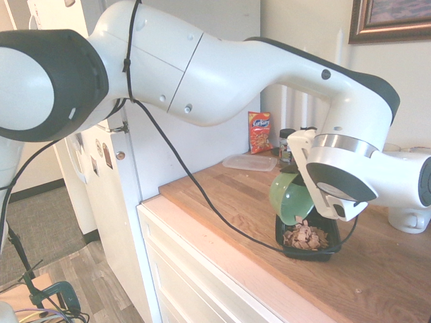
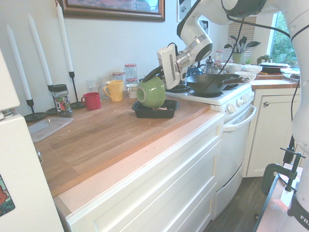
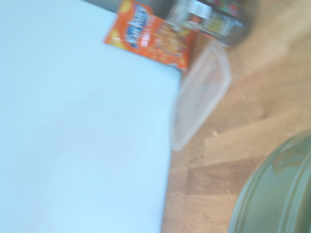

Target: Pour the cereal into the box

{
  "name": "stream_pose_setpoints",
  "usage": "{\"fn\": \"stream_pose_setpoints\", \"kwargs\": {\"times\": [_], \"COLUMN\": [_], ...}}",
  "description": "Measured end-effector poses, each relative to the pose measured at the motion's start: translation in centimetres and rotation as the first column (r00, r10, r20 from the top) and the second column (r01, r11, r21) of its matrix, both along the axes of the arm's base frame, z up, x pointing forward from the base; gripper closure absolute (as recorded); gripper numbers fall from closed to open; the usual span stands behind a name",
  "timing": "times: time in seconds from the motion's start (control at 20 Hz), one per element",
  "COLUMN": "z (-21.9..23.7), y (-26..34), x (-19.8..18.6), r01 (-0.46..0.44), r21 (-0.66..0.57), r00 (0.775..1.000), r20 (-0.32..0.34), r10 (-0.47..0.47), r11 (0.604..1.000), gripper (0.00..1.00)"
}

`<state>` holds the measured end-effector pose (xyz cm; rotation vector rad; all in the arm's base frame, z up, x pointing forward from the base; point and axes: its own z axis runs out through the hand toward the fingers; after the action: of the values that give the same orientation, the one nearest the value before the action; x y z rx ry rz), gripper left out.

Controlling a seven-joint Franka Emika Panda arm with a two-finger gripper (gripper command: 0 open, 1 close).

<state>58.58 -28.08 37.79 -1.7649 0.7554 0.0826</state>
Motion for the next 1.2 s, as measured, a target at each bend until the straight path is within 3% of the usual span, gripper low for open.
{"fn": "stream_pose_setpoints", "kwargs": {"times": [0.55, 0.7, 0.8, 1.0, 1.2], "z": [0.0, 0.7, 2.6, 7.1, 7.2], "y": [0.0, 1.1, 3.2, 11.6, 22.0], "x": [-0.1, 0.8, 1.8, 3.7, 4.5], "r01": [-0.017, -0.019, -0.025, -0.034, -0.041], "r21": [0.037, -0.059, -0.165, -0.395, -0.606], "r00": [0.998, 0.999, 1.000, 0.996, 0.991], "r20": [0.063, 0.044, -0.002, -0.084, -0.123], "r10": [0.015, 0.022, 0.025, 0.001, -0.043], "r11": [0.999, 0.998, 0.986, 0.918, 0.794], "gripper": [1.00, 1.00, 1.00, 1.00, 1.00]}}
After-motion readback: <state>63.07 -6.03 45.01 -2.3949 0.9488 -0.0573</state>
